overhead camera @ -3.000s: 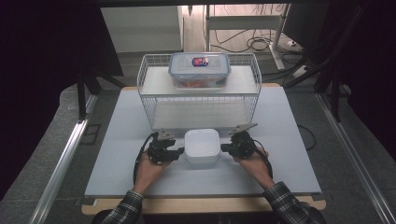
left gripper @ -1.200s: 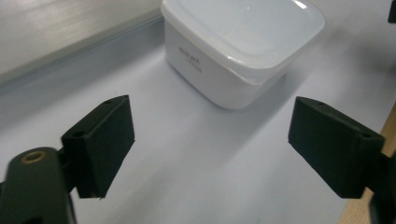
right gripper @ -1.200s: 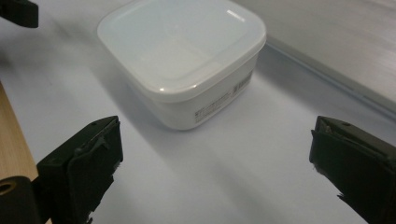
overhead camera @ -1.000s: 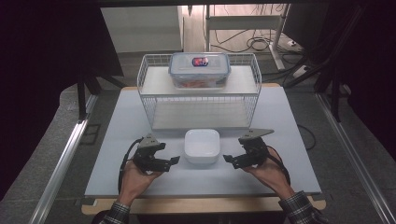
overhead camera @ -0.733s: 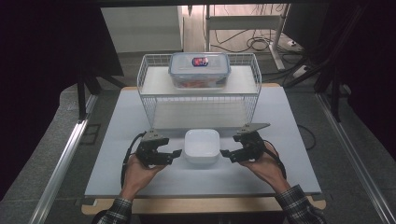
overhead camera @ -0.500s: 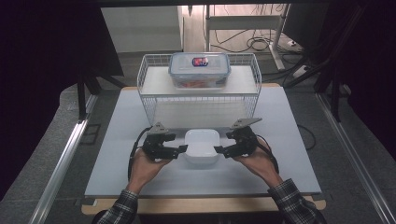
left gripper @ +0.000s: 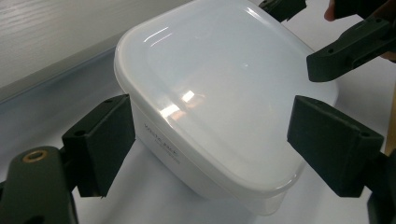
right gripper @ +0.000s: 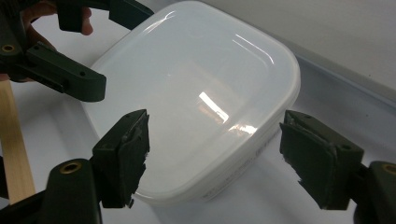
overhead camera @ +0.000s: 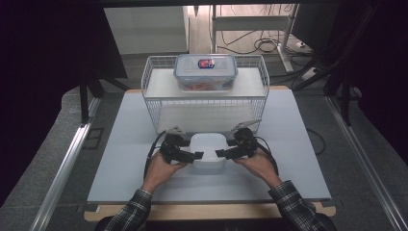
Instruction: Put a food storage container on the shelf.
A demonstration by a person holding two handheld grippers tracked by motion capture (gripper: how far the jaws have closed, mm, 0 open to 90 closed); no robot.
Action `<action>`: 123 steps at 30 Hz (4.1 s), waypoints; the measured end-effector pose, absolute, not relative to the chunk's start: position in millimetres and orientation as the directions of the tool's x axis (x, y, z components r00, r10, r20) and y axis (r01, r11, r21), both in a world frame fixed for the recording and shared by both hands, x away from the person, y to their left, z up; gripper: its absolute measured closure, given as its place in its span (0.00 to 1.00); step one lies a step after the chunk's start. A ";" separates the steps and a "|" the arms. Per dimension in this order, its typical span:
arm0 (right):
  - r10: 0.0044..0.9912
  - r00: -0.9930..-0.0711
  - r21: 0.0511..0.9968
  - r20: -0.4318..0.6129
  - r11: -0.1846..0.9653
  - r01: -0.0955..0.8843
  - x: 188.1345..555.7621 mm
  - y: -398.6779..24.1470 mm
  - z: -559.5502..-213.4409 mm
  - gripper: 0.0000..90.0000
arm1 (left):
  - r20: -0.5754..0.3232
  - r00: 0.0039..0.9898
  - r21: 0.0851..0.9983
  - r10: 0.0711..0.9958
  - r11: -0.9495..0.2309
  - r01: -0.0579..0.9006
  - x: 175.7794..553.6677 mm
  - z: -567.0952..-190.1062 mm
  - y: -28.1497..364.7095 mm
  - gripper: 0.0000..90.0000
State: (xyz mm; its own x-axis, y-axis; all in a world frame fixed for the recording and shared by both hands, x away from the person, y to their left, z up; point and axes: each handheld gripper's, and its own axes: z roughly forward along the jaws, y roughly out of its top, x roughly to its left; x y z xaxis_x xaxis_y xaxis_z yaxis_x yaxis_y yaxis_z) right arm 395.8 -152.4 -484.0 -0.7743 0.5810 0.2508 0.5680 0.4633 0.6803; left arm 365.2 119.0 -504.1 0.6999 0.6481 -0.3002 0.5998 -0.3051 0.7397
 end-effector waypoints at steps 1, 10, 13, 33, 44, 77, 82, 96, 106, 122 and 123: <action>0.583 -0.772 0.678 0.254 0.462 0.572 394.9 -152.8 -483.1 0.32 | -0.304 0.696 0.738 0.651 -0.301 0.604 364.5 -504.0 119.0 0.17; 0.607 -0.731 0.636 0.310 0.439 0.635 394.4 -159.0 -478.8 0.45 | -0.392 0.660 0.704 0.640 -0.254 0.664 364.1 -504.6 125.6 0.33; 0.600 -0.731 0.638 0.324 0.431 0.637 396.5 -160.4 -481.1 0.41 | -0.406 0.669 0.706 0.623 -0.251 0.662 364.7 -506.7 128.1 0.34; 0.655 -0.635 0.644 0.411 0.284 0.710 379.8 -171.1 -473.6 0.81 | -0.438 0.574 0.718 0.692 -0.115 0.687 345.3 -496.9 141.2 0.78; 0.653 -0.683 0.734 0.327 0.280 0.619 372.6 -168.3 -473.4 0.88 | -0.409 0.553 0.754 0.726 -0.073 0.653 341.1 -495.5 142.6 0.86; 0.605 -0.764 0.871 0.223 0.228 0.435 369.5 -168.7 -399.6 0.88 | -0.270 0.605 0.872 0.749 -0.075 0.483 334.4 -414.8 146.4 0.86; 0.602 -0.772 0.883 0.205 0.226 0.411 373.6 -167.6 -383.1 0.88 | -0.265 0.605 0.883 0.751 -0.063 0.465 337.0 -402.1 147.2 0.86; 0.599 -0.779 0.905 0.183 0.206 0.372 389.0 -161.5 -330.2 0.88 | -0.248 0.608 0.907 0.755 -0.039 0.419 351.7 -350.3 153.4 0.86; 0.598 -0.782 0.919 0.176 0.185 0.349 400.4 -157.9 -291.3 0.88 | -0.215 0.612 0.921 0.761 -0.050 0.386 363.5 -309.4 156.5 0.86; 0.631 -0.756 0.927 0.175 0.152 0.342 432.6 -157.9 -247.6 0.88 | -0.201 0.607 0.924 0.769 -0.057 0.378 402.1 -262.3 152.6 0.86; 0.635 -0.752 0.927 0.177 0.149 0.345 435.5 -157.5 -245.9 0.88 | -0.204 0.605 0.922 0.770 -0.056 0.382 405.6 -260.1 152.2 0.86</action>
State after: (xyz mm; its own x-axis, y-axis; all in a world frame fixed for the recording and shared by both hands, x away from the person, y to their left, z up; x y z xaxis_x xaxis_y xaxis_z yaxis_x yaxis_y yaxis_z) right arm 435.5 -157.5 -245.9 -0.7519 0.6350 0.1774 0.3447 0.1492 0.9268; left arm 405.6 152.2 -260.1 0.6051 0.7697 -0.2036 0.3821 -0.0564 0.9224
